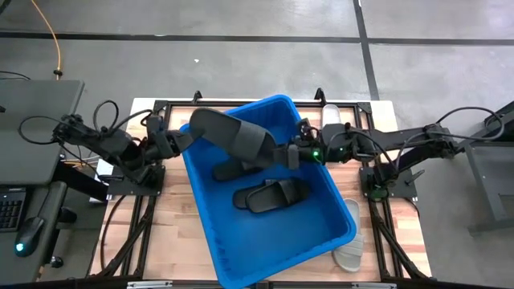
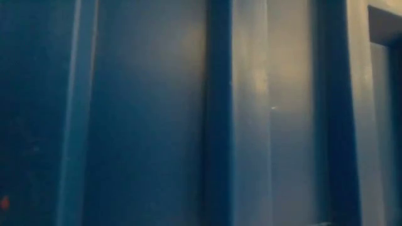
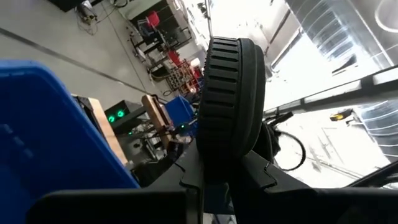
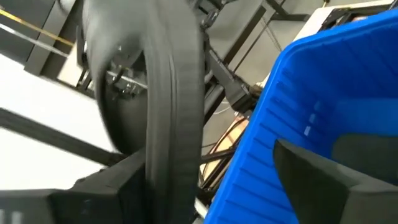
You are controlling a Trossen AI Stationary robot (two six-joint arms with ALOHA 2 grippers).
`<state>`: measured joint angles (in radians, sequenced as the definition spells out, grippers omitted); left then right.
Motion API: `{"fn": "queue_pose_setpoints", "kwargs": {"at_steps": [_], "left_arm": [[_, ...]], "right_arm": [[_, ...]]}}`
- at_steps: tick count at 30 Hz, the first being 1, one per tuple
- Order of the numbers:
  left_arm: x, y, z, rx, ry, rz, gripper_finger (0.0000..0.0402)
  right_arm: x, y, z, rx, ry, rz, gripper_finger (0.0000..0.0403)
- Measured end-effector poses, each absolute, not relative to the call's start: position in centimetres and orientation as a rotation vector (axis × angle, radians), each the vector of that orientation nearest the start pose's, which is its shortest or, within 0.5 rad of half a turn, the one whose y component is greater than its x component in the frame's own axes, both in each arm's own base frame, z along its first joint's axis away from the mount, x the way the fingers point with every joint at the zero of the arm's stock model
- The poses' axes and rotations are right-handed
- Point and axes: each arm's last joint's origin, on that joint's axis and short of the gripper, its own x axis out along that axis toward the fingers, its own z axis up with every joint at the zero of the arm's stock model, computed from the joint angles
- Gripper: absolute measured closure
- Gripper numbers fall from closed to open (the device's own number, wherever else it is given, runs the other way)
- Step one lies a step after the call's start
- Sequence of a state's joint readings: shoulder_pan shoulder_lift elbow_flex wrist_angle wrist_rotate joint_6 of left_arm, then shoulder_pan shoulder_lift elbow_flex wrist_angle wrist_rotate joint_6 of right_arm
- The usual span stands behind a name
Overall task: Pick and place slides into bin
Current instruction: Put the black slide in the bin
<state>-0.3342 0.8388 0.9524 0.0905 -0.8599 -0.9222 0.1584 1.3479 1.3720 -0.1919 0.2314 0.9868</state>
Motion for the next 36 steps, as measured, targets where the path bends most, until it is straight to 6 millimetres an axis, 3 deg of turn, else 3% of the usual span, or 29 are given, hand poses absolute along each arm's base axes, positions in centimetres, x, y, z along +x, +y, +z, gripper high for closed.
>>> {"fn": "queue_pose_setpoints", "kwargs": {"at_steps": [4, 9, 10, 13, 18, 22, 29, 33, 36], "left_arm": [[16.9, -3.6, 40.4, -1.016, -0.404, 0.406, 0.0368], [17.7, -3.8, 39.9, -1.006, -0.383, 0.419, 0.0368], [17.8, -3.8, 39.9, -1.014, -0.385, 0.42, 0.0368], [17.9, -3.9, 39.7, -1.015, -0.377, 0.423, 0.0363], [17.9, -4.0, 38.9, -0.967, -0.275, 0.416, 0.0313], [17.6, -4.1, 38.6, -1.037, -0.228, 0.364, 0.0288], [16.6, -3.6, 39.0, -1.042, -0.251, 0.381, 0.0282], [14.8, -3.0, 39.4, -0.996, -0.248, 0.386, 0.0281], [12.9, -2.3, 39.6, -0.97, -0.24, 0.394, 0.028]], "right_arm": [[30.0, 3.6, 40.9, 0.954, 0.12, -0.153, 0.0189], [30.4, 3.5, 40.5, 0.972, 0.177, -0.101, 0.0365], [30.4, 3.5, 40.4, 0.967, 0.18, -0.101, 0.0379], [30.3, 3.4, 40.2, 1.001, 0.219, -0.099, 0.0384], [29.1, 3.2, 39.9, 0.977, 0.32, -0.112, 0.0391], [26.6, 3.0, 40.2, 0.955, 0.409, -0.145, 0.0392], [22.0, 1.6, 40.3, 0.94, 0.565, -0.21, 0.0393], [22.0, 0.7, 40.4, 1.002, 0.616, -0.13, 0.0393], [23.0, 0.0, 39.8, 1.055, 0.676, -0.075, 0.0393]]}}
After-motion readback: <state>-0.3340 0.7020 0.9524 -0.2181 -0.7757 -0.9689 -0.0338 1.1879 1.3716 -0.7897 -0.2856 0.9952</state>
